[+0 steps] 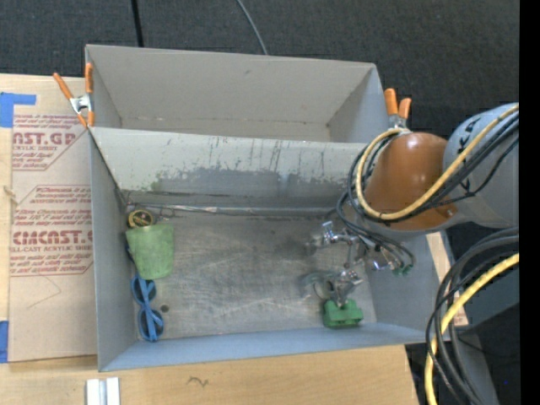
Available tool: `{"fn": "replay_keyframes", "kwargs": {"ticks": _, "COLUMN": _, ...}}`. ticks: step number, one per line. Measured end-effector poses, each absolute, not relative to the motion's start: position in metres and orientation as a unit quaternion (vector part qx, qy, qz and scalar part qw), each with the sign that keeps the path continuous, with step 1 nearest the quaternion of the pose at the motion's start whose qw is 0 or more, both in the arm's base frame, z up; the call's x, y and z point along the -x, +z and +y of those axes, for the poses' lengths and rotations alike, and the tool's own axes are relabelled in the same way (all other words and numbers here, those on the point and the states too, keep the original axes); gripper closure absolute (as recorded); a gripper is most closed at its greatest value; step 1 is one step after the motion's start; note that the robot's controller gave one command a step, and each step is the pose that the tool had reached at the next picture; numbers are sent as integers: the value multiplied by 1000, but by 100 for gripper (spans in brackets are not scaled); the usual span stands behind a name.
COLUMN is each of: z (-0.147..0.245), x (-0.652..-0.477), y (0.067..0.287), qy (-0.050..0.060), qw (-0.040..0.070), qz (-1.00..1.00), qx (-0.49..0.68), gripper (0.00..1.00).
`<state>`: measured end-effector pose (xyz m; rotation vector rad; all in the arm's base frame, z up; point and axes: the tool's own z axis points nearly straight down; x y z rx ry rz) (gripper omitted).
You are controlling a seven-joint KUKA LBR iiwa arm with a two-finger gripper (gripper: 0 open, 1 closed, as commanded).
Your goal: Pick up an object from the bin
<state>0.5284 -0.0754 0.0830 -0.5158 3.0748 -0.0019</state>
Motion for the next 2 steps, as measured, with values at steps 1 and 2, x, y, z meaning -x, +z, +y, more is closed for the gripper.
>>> {"fn": "replay_keyframes", "kwargs": {"ticks": 1, "z": -78, "x": -523, "y": 83, "qy": 0, "qw": -1, "qz": 986, "qx": 165, "gripper": 100}}
{"fn": "replay_keyframes", "kwargs": {"ticks": 2, "z": -77, "x": -519, "y": 222, "qy": -1, "qw": 3, "qz": 939, "qx": 343, "gripper": 100}}
